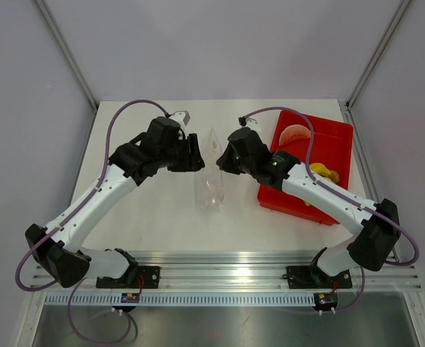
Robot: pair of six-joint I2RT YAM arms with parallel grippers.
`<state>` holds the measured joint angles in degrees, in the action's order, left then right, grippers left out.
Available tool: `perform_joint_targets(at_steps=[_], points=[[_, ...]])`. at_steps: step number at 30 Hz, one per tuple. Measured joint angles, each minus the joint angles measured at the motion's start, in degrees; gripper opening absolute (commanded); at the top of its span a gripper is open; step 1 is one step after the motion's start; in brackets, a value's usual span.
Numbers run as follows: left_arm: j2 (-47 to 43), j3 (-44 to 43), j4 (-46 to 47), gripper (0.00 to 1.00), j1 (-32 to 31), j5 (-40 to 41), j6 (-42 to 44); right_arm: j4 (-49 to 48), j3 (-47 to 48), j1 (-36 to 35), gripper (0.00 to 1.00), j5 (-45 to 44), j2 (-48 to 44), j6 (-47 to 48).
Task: Place the food in the zip-top bag and seal the zipper
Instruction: Open the zipper of the food storage bag.
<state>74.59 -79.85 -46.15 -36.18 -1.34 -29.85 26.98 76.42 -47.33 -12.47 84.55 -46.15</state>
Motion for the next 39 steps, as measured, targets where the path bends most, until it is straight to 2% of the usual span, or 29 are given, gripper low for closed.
perform_joint_targets(at_steps=[5,8,9,11,12,13,15,16,23,33,39], points=[[2.99,1.97,2.16,0.65,-0.48,0.37,-1.36,0.02,-0.74,-0.22,0.0,-0.09,-0.76,-0.28],[4.48,2.78,3.5,0.65,-0.96,0.33,-2.08,0.0,-1.09,-0.48,0.0,-0.13,-0.81,-0.39],[4.79,2.99,3.93,0.61,-1.09,0.28,-2.27,0.02,-1.2,-0.57,0.0,-0.15,-0.81,-0.44],[5.29,3.28,5.01,0.49,-1.49,0.22,-2.89,0.0,-1.57,-0.76,0.0,-0.28,-0.85,-0.57],[5.49,3.37,5.51,0.29,-1.62,0.2,-3.02,-0.04,-1.86,-0.85,0.0,-0.35,-0.9,-0.63],[5.95,3.39,5.92,0.19,-1.73,0.2,-3.58,-0.07,-2.19,-0.92,0.0,-0.39,-0.98,-0.68],[7.04,3.37,6.03,0.03,-1.86,0.28,-3.5,-0.02,-2.82,-0.98,0.0,-0.59,-1.14,-0.79],[7.74,3.34,5.81,0.0,-1.9,0.39,-3.34,0.0,-3.21,-0.98,0.0,-1.01,-1.27,-0.81],[8.39,1.18,2.86,0.0,-1.73,1.95,-0.72,-0.22,-7.93,1.81,0.0,-2.12,-2.36,-1.25],[10.4,-14.03,-1.75,0.0,-0.83,1.99,4.31,-2.4,-10.64,6.84,0.0,-2.91,-0.39,-1.31],[14.01,-9.44,-0.26,0.0,-0.83,1.4,5.49,-5.42,-11.34,8.72,0.0,-1.29,4.74,-1.55]])
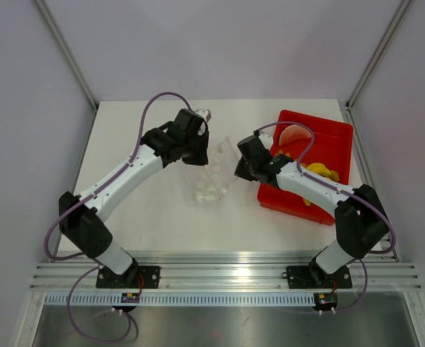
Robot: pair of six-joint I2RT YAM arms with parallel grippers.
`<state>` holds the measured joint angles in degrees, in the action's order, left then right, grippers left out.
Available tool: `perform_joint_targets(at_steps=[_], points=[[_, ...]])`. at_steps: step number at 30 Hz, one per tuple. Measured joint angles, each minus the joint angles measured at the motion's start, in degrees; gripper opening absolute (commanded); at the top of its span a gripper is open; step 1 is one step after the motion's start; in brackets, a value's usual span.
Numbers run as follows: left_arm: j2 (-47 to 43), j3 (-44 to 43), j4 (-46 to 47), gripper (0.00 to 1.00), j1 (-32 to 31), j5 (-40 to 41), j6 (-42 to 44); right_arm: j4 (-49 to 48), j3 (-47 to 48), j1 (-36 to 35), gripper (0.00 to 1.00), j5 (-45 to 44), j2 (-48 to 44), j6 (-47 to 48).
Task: Place the food in the zip-top bag and seal the zipper
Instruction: Open the zipper of the food storage bag.
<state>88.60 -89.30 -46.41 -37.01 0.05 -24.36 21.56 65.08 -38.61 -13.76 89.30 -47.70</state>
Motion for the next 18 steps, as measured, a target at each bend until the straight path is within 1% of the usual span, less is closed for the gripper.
perform_joint_targets(at_steps=[1,2,3,5,6,7,9,10,15,18], points=[[0.92,1.38,0.04,0.0,0.0,-0.39,0.0,-0.11,-0.35,0.33,0.01,0.37,0.87,-0.09],[1.95,2.82,0.15,0.0,0.0,-0.87,0.02,-0.11,-0.76,0.55,0.05,0.92,1.53,-0.13],[2.71,4.17,0.55,0.0,0.0,-1.29,0.02,-0.11,-1.31,0.66,0.17,1.42,1.88,-0.15],[3.82,6.47,0.7,0.0,0.0,-2.23,0.0,0.17,-2.4,0.74,0.3,2.05,1.79,-0.39],[3.96,6.88,0.68,0.0,0.0,-2.49,0.0,0.2,-2.71,0.74,0.39,2.51,1.64,-0.35],[3.98,7.08,0.76,0.0,0.0,-2.8,0.0,0.2,-2.97,0.74,0.45,2.84,1.42,-0.13],[3.98,7.04,1.55,0.0,0.0,-3.21,-0.02,0.48,-3.72,0.74,0.5,3.06,0.04,0.33],[3.98,7.04,2.08,0.0,0.0,-3.37,-0.02,0.87,-4.13,0.74,0.55,3.13,-1.2,0.57],[4.0,7.02,2.95,0.0,0.0,-4.0,-0.04,3.3,-4.61,0.76,0.58,2.12,-10.4,2.08],[4.04,6.95,3.04,0.0,0.0,-4.09,-0.07,5.05,-4.61,0.76,0.64,-0.07,-16.68,3.45]])
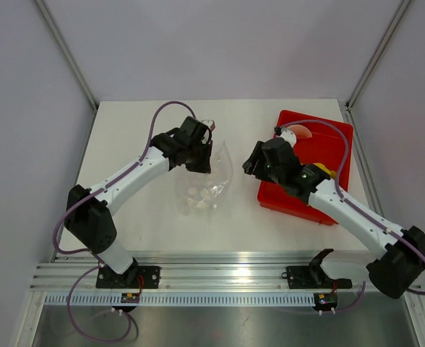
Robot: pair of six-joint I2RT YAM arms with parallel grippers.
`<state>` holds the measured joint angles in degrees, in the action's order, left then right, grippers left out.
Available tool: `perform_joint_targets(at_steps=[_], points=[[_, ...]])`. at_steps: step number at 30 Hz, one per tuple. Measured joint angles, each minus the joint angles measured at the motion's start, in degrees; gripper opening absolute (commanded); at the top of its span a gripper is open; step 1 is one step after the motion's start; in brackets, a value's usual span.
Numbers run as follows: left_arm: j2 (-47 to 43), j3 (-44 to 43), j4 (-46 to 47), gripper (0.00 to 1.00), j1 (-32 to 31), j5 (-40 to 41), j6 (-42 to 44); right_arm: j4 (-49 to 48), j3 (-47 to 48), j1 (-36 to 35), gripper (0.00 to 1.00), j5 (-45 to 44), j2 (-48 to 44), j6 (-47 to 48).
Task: Place the food in the zip-top bag and seal the zipper
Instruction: Open the zipper of the food storage bag, then pick up the fake fruit from the bin.
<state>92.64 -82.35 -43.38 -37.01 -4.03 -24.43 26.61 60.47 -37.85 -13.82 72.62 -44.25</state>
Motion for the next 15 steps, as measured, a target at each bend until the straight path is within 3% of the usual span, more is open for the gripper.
perform_joint_targets(at_steps=[5,8,15], points=[[-0.02,0.0,0.24,0.0,0.0,-0.07,-0.02,2.05,-0.17,2.45,0.76,-3.34,-6.82,2.19],[-0.02,0.0,0.31,0.0,0.0,-0.09,-0.02,2.34,-0.48,10.43,0.77,-3.04,-7.17,3.58],[-0.02,0.0,0.42,0.0,-0.22,-0.15,-0.04,5.6,3.65,27.63,0.74,-0.72,7.32,8.02]])
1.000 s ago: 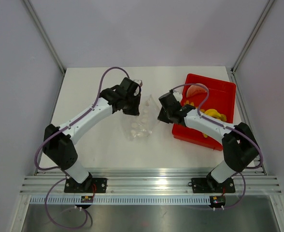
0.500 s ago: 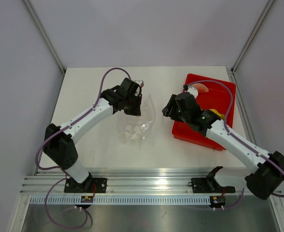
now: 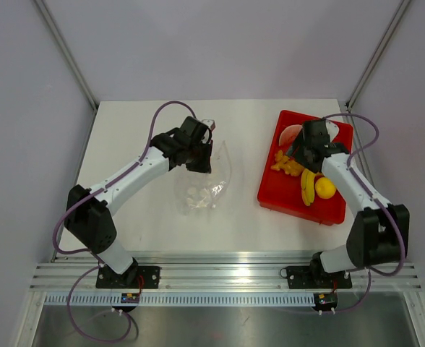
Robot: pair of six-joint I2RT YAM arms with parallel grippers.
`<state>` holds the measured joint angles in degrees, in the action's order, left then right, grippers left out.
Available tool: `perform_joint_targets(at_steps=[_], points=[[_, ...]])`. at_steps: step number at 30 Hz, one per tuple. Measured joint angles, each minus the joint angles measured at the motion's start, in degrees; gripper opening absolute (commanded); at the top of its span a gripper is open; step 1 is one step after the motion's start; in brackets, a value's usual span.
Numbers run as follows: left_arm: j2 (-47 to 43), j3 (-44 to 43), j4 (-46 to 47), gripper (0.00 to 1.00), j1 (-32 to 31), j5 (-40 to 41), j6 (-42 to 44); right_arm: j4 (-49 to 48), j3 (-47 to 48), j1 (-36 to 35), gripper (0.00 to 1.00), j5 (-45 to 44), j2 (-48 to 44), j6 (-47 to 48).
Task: Place the food in the zip-top bag and seal the zipper
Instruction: Pick up the fake fruit from the bin.
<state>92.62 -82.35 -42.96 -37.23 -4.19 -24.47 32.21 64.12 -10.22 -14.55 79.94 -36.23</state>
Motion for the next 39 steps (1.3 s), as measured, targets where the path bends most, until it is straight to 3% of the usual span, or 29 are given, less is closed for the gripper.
perform_joint_targets(at_steps=[6,20,24,27,31,37,39], points=[[0.0,0.0,0.07,0.0,-0.61,-0.09,-0.11,2.23,2.56,1.53,0.71,4.0,10.84,1.81],[-0.46,0.0,0.2,0.0,-0.74,-0.2,-0.98,3.52,8.44,0.96,0.76,3.69,22.36,0.22],[-1.14,0.0,0.13,0.0,-0.81,-0.22,-0.98,0.98,3.93,0.96,0.76,4.87,17.05,1.86],[-2.36,0.0,0.17,0.0,-0.85,-0.35,-1.01,1.99,-0.81,0.96,0.78,5.53,5.53,3.26],[-4.09,0.02,0.63,0.0,-1.09,-0.85,-1.05,2.75,-0.26,2.12,0.78,2.95,-6.45,4.39],[-4.55,0.02,1.31,0.0,-1.29,-2.01,-0.9,4.94,-1.31,10.25,0.82,0.17,-4.37,4.76],[-4.55,0.04,1.33,0.0,-1.31,-2.08,-0.76,6.25,-3.23,11.93,0.89,-0.02,-2.21,4.52]])
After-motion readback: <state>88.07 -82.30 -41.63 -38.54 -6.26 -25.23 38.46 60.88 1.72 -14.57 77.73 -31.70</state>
